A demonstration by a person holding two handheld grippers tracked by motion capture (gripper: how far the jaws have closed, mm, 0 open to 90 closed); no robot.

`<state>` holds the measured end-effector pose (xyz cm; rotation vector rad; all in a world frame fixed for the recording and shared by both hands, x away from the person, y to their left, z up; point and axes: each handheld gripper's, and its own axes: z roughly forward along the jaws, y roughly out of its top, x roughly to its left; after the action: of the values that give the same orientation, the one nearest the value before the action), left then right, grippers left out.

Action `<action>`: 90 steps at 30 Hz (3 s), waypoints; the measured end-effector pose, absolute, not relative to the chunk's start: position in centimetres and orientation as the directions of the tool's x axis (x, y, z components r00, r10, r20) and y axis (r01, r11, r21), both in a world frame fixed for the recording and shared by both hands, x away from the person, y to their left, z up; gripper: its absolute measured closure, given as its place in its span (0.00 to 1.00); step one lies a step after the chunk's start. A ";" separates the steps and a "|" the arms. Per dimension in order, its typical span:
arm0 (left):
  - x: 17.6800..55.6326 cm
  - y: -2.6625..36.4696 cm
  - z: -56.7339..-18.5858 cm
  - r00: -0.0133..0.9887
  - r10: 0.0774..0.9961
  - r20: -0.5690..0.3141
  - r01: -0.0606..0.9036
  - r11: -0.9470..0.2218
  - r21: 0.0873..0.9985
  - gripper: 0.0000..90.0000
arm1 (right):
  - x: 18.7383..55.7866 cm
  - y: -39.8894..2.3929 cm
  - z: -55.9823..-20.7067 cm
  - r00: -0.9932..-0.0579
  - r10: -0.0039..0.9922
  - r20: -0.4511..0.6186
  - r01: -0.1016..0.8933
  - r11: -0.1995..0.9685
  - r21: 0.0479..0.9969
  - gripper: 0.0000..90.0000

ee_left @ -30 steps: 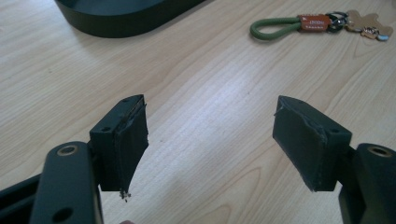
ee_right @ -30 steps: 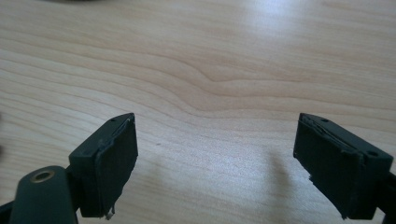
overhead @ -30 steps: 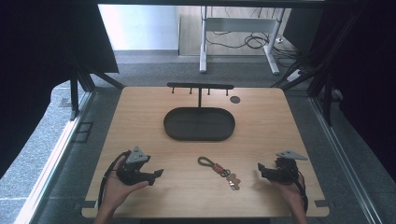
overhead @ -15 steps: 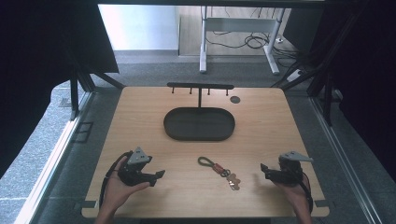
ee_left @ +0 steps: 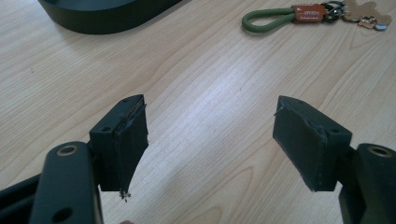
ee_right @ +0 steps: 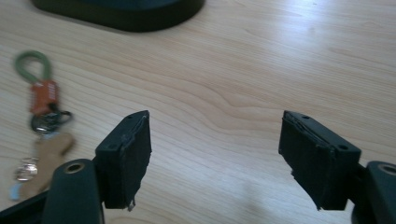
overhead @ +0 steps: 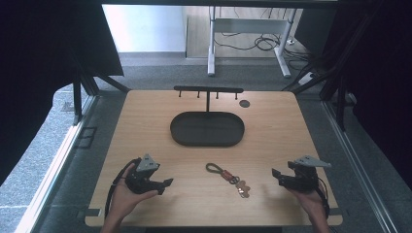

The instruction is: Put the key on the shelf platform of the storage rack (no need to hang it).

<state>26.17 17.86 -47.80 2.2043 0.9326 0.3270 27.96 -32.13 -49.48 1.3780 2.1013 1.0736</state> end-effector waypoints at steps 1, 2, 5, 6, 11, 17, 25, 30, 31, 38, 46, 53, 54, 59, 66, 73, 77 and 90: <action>26.1 18.1 -47.7 0.701 0.712 -0.050 0.530 -0.472 0.704 0.30 | 28.1 -31.9 -49.5 -0.437 0.896 0.072 0.594 0.228 0.771 0.31; 26.1 18.1 -47.7 0.701 0.712 -0.050 0.530 -0.472 0.704 0.30 | 28.1 -31.9 -49.5 -0.437 0.896 0.072 0.594 0.228 0.771 0.31; 26.1 18.7 -47.6 0.695 0.717 -0.056 0.531 -0.460 0.712 0.30 | 28.3 -31.4 -49.2 -0.453 0.890 0.062 0.594 0.249 0.765 0.32; 26.1 18.9 -47.5 0.689 0.722 -0.061 0.535 -0.450 0.715 0.30 | 28.4 -30.9 -48.8 -0.461 0.886 0.049 0.594 0.268 0.759 0.33; 26.1 18.9 -47.3 0.688 0.723 -0.054 0.530 -0.451 0.718 0.30 | 28.7 -30.2 -47.7 -0.496 0.868 0.022 0.586 0.316 0.746 0.36; 25.9 17.8 -47.4 0.702 0.710 -0.053 0.526 -0.467 0.711 0.30 | 29.0 -28.7 -46.1 -0.577 0.816 -0.022 0.579 0.428 0.694 0.38; 26.0 17.8 -47.6 0.705 0.707 -0.052 0.527 -0.473 0.706 0.30 | 29.5 -27.2 -45.1 -0.618 0.785 -0.041 0.576 0.488 0.656 0.39; 25.9 18.0 -47.4 0.705 0.708 -0.051 0.523 -0.470 0.711 0.30 | 30.0 -25.7 -44.7 -0.642 0.765 -0.050 0.576 0.524 0.627 0.41; 25.9 18.0 -47.4 0.705 0.707 -0.052 0.523 -0.470 0.711 0.30 | 30.0 -25.7 -44.7 -0.642 0.765 -0.050 0.576 0.524 0.627 0.41; 26.0 17.9 -47.6 0.705 0.707 -0.056 0.528 -0.471 0.707 0.30 | 30.3 -24.3 -44.4 -0.667 0.743 -0.049 0.569 0.551 0.611 0.41; 25.9 17.9 -47.6 0.708 0.704 -0.058 0.527 -0.471 0.707 0.30 | 30.4 -22.6 -44.3 -0.696 0.717 -0.045 0.556 0.578 0.597 0.42; 26.0 17.9 -47.6 0.706 0.706 -0.058 0.527 -0.470 0.708 0.30 | 30.8 -21.6 -44.6 -0.712 0.701 -0.046 0.552 0.599 0.580 0.43; 26.0 17.9 -47.6 0.706 0.706 -0.057 0.528 -0.471 0.706 0.30 | 30.8 -21.6 -44.6 -0.712 0.701 -0.046 0.552 0.599 0.580 0.43; 26.0 17.8 -47.6 0.710 0.702 -0.055 0.525 -0.476 0.705 0.30 | 30.9 -20.9 -45.1 -0.722 0.690 -0.043 0.550 0.611 0.570 0.44; 25.9 17.9 -47.6 0.707 0.705 -0.057 0.527 -0.473 0.706 0.30 | 31.1 -19.9 -45.7 -0.738 0.673 -0.044 0.549 0.638 0.540 0.45; 26.0 17.9 -47.6 0.710 0.702 -0.056 0.527 -0.476 0.705 0.30 | 31.3 -18.8 -46.5 -0.752 0.658 -0.042 0.548 0.659 0.516 0.46; 26.0 17.9 -47.8 0.712 0.701 -0.054 0.528 -0.482 0.700 0.30 | 31.6 -18.1 -47.2 -0.762 0.647 -0.034 0.548 0.671 0.500 0.47; 26.1 17.9 -47.8 0.711 0.701 -0.059 0.530 -0.479 0.699 0.30 | 32.1 -15.7 -49.1 -0.793 0.609 -0.007 0.545 0.715 0.437 0.52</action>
<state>26.08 17.95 -47.80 2.1954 0.9312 0.3045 32.10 -15.75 -49.07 0.9372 2.7683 0.6339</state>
